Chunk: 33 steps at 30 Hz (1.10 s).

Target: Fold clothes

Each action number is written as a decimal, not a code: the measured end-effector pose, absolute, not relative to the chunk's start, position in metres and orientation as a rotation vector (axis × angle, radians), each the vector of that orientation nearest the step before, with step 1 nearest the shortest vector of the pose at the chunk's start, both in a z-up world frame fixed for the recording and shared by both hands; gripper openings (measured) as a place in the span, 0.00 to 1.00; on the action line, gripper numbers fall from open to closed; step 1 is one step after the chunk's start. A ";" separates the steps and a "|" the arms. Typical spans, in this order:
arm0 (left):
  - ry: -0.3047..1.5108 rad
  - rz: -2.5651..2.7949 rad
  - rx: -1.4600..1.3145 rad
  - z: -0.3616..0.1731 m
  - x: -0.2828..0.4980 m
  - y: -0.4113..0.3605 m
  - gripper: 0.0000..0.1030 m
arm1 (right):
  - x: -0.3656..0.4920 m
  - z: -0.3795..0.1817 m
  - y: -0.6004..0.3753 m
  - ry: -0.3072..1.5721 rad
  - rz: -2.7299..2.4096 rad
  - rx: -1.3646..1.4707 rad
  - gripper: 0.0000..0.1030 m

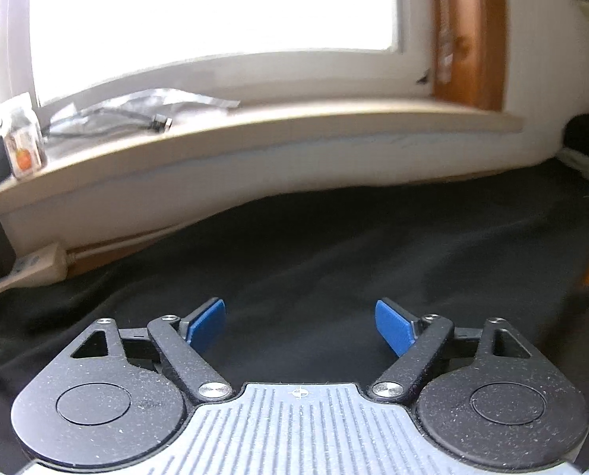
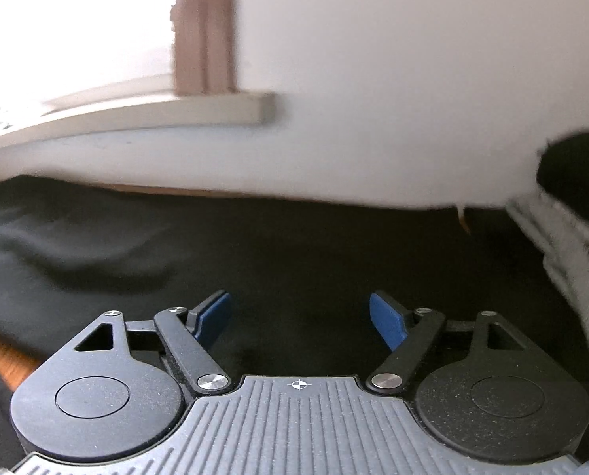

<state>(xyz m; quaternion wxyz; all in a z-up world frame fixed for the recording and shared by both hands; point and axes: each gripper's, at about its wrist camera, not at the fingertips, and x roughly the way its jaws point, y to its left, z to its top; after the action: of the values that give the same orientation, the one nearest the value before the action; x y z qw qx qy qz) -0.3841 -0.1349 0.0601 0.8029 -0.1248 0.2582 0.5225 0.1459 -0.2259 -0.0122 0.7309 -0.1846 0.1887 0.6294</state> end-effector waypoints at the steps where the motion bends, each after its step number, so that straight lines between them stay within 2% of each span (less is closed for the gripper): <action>1: 0.553 1.113 -0.255 0.061 -0.380 -0.144 0.77 | 0.140 -0.008 -0.235 0.391 1.394 -0.411 0.74; 7: 0.602 1.036 -0.249 0.060 -0.363 -0.196 0.50 | 0.120 -0.007 -0.286 0.399 1.445 -0.421 0.75; 12: 0.637 0.989 -0.309 0.050 -0.369 -0.221 0.44 | 0.108 -0.010 -0.305 0.404 1.452 -0.442 0.75; 20: 0.722 1.026 -0.291 0.039 -0.370 -0.208 0.45 | 0.102 -0.020 -0.301 0.441 1.473 -0.500 0.78; 27: 0.567 1.212 -0.279 0.062 -0.396 -0.171 0.43 | 0.112 -0.023 -0.297 0.513 1.482 -0.448 0.78; 33: 0.565 1.136 -0.332 0.058 -0.401 -0.185 0.47 | 0.099 -0.019 -0.291 0.468 1.475 -0.506 0.78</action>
<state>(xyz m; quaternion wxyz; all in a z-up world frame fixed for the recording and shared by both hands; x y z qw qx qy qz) -0.4013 -0.1846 0.0580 0.7926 -0.1541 0.2628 0.5282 0.0987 -0.2907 -0.0189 0.6866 -0.2259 0.2091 0.6586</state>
